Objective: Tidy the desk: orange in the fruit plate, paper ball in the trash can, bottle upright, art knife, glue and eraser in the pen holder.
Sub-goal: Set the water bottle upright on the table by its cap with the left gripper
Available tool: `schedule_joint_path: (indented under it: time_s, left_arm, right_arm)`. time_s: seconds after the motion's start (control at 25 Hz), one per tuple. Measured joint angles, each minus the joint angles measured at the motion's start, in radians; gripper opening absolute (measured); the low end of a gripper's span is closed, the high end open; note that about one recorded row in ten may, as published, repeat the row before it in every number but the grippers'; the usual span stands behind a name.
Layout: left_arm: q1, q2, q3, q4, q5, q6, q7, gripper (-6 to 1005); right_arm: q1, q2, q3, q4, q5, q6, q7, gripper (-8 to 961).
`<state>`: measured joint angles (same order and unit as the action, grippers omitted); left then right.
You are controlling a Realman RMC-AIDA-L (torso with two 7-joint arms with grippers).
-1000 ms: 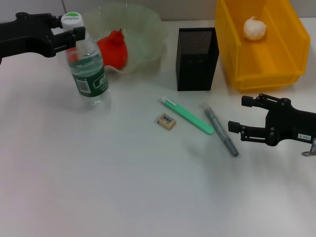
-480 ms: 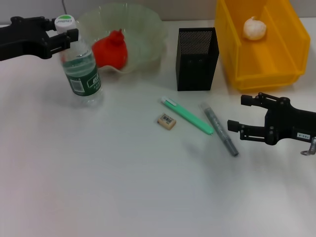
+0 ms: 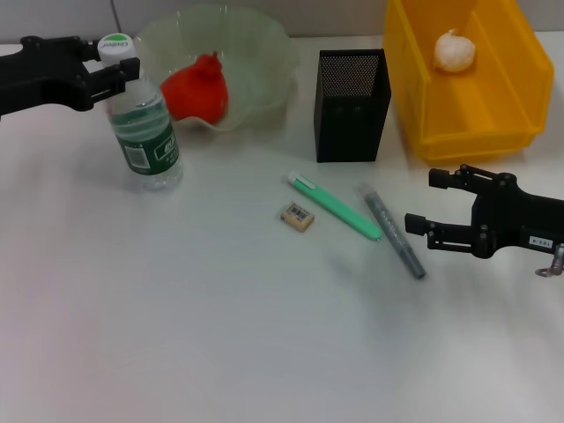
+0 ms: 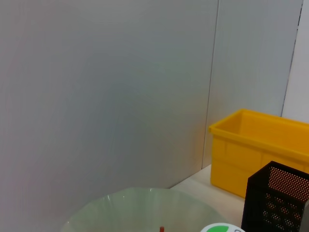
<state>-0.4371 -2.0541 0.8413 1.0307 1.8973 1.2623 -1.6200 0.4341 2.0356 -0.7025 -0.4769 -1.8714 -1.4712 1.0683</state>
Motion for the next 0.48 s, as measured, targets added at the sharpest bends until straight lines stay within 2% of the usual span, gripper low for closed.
schedule_joint_path:
  time_s: [0.48]
  left_arm:
    - [0.005, -0.003, 0.002, -0.002, 0.0, -0.012, 0.009, 530]
  right_arm:
    - [-0.001, 0.001, -0.009, 0.001, 0.0, -0.006, 0.0, 835]
